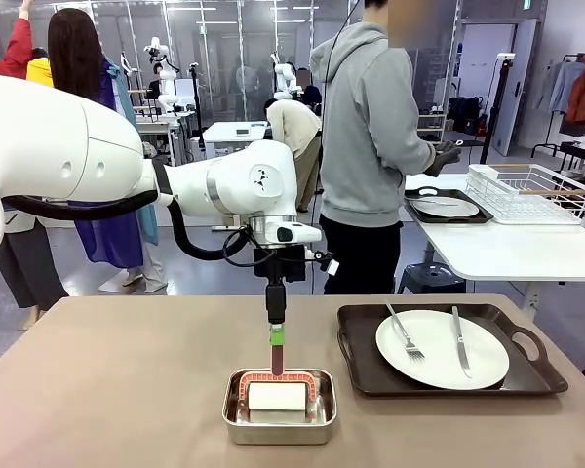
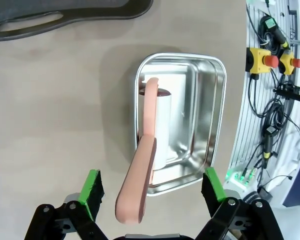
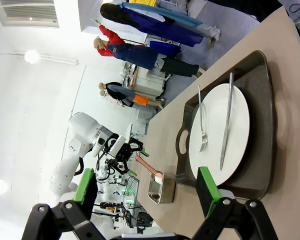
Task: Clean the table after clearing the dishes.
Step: When the left (or right) Handle tray is removed, use the left hand (or right hand) to clean the left (or right) side of the table with the Lint Roller.
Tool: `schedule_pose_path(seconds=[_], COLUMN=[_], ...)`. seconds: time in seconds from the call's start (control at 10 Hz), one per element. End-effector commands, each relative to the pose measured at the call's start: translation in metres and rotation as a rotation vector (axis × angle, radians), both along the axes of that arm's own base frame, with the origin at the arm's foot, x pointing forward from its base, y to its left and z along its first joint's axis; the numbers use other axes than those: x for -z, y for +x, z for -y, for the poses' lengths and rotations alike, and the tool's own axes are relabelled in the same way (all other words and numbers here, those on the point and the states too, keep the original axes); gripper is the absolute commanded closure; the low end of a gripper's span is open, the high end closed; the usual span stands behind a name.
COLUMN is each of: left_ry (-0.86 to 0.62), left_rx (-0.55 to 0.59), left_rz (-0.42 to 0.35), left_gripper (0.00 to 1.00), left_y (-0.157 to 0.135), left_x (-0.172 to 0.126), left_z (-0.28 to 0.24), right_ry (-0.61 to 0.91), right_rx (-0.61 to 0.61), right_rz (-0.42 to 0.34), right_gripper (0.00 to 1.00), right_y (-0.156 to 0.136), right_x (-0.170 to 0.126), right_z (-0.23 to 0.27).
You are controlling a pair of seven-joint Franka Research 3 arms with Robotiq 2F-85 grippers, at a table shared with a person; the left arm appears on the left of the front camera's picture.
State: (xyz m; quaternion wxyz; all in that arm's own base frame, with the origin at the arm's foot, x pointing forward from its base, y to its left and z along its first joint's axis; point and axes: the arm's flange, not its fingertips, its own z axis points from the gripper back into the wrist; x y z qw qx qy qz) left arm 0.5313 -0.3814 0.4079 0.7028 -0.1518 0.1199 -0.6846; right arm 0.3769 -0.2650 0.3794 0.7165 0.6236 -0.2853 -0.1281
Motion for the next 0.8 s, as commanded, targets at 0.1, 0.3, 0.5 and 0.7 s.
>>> schedule_pose_path(seconds=[0.1, 0.3, 0.5, 0.7], left_ry=[-0.014, 0.003, 0.028, 0.039], left_rx=[0.020, 0.021, 0.029, 0.025], left_rz=[-0.029, -0.029, -0.028, -0.026], left_gripper=[0.41, 0.98, 1.00, 0.94], left_y=[-0.0009, -0.0014, -0.0037, -0.0042], left_x=[-0.0018, -0.0040, -0.0038, -0.0041], left_z=[0.0064, 0.0072, 0.0093, 0.0076], right_ry=[0.000, 0.000, 0.000, 0.000], right_rx=[0.005, 0.005, 0.005, 0.005], right_rz=[0.009, 0.009, 0.009, 0.009], right_gripper=[0.00, 0.00, 0.00, 0.00], right_y=[-0.0023, -0.0023, -0.0023, -0.0023], right_x=[-0.0035, -0.0035, -0.0035, -0.0035], right_z=[-0.0014, -0.0014, -0.0014, -0.0014])
